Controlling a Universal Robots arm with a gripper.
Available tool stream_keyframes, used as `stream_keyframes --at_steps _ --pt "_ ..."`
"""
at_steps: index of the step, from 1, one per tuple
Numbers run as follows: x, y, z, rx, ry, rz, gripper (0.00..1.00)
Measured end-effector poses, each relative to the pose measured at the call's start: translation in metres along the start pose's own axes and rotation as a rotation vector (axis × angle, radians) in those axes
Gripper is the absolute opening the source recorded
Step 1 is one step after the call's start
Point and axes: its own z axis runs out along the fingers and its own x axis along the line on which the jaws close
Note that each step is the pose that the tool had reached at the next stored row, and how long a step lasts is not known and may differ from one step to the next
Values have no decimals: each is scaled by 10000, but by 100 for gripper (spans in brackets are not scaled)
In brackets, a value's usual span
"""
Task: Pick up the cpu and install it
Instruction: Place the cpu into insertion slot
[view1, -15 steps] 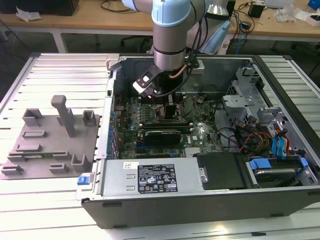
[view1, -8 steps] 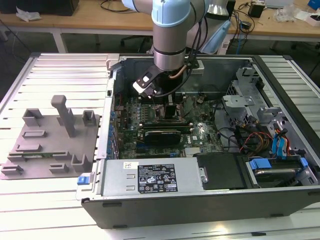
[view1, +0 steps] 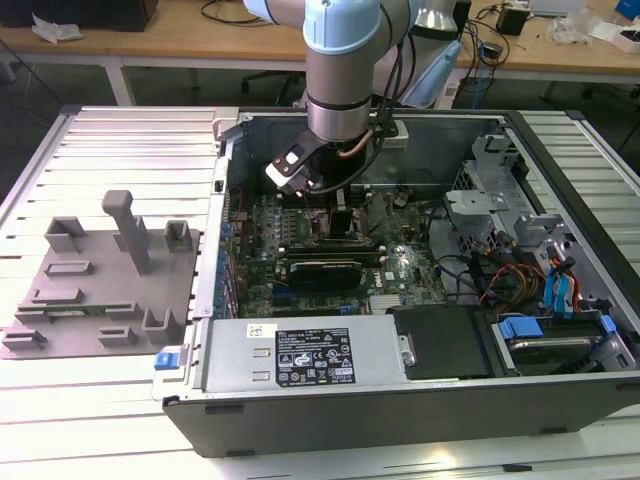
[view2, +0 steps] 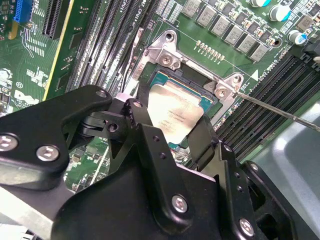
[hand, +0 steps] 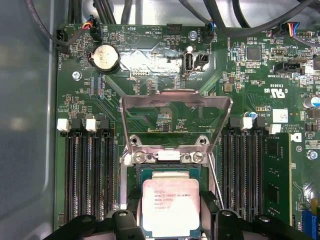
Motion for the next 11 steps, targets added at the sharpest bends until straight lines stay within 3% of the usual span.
stream_keyframes --at_steps 8,11 --pt "1 0 2 -1 4 0 61" --pt "1 0 0 -2 59 4 61"
